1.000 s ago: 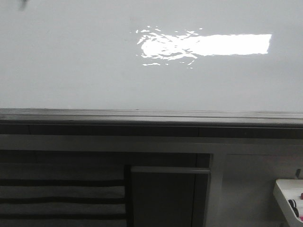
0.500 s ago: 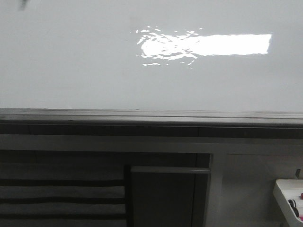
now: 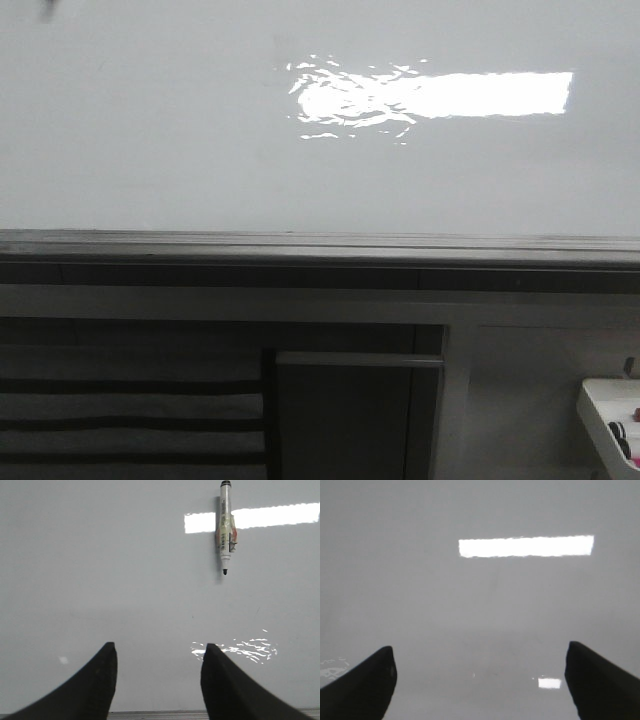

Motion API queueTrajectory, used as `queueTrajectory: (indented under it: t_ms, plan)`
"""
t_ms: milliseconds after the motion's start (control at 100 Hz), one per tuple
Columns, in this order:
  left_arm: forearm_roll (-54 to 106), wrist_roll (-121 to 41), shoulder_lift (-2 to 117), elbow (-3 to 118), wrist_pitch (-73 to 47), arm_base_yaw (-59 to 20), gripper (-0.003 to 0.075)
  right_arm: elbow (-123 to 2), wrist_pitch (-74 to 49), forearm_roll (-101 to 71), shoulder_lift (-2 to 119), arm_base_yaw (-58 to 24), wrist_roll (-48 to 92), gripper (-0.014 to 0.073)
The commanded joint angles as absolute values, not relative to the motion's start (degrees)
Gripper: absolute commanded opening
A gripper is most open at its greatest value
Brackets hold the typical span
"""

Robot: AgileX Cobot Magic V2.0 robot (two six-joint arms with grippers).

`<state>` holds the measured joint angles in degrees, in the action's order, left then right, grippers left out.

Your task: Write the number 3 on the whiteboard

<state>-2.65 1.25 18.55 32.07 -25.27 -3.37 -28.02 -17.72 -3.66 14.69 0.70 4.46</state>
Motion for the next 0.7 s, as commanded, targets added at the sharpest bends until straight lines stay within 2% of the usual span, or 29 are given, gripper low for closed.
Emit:
queueTrajectory:
  t_ms: [0,170,320,470,640,690]
  plan:
    - [-1.88,1.17,20.48,34.02,-20.36,-3.72,0.0318,-29.92,-13.07,-3.58,15.70,1.03,4.94,0.0617]
    - [0.91,-2.90,26.48,35.23,-20.57,-4.12,0.0317,-29.92,-13.07,-3.81,15.70,1.03,4.94,0.0617]
    - [4.43,-9.45,33.70,38.28,-20.34,-8.21,0.0318,-29.92,-13.07,-4.04,15.70,1.03,4.94,0.0617]
    - [4.03,-9.46,43.69,43.29,-19.99,-11.20,0.0323,-29.92,-13.07,-4.04,15.70,1.03,4.94,0.0617]
    - [4.16,-9.46,54.97,50.93,-19.99,-11.80,0.0441,-29.92,-13.07,-4.04,15.70,1.03,4.94,0.0617]
    - [4.70,-9.46,57.91,53.17,-19.99,-11.80,0.0449,-29.92,-13.07,-4.04,15.70,1.03,4.94,0.0617]
